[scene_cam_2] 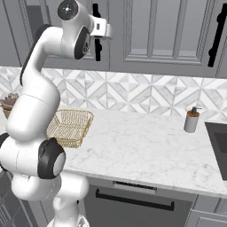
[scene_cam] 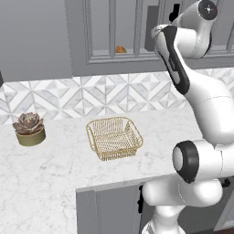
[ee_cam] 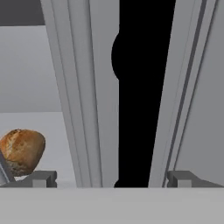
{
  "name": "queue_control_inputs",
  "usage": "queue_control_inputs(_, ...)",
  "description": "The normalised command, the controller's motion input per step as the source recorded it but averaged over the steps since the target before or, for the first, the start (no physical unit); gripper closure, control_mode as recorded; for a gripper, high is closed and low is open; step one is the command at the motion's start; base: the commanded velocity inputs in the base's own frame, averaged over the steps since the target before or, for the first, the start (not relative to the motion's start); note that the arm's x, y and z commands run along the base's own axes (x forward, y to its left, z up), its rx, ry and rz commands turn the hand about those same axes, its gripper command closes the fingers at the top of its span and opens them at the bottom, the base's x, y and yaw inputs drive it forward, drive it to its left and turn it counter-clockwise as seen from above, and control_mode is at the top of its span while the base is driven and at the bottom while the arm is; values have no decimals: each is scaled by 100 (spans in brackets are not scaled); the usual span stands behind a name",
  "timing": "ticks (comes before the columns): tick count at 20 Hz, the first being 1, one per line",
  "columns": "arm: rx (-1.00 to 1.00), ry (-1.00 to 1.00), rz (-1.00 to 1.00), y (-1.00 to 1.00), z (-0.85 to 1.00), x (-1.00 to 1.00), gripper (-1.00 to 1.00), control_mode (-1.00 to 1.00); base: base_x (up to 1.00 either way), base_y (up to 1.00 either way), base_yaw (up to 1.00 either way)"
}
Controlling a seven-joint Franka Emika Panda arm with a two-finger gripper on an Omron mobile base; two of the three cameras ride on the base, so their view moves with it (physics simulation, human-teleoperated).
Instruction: Open the cabinet, pick up the bread from the cabinet and place it in the basket. Then move the basket to the dining counter.
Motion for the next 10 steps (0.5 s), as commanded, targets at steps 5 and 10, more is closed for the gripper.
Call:
queue_control_inputs(5,0,1,0,-25,2,41,-100,-100,0,0,0)
queue_control_inputs(10,0,-3,0,-9,-5,32,-100,-100,0,0,0)
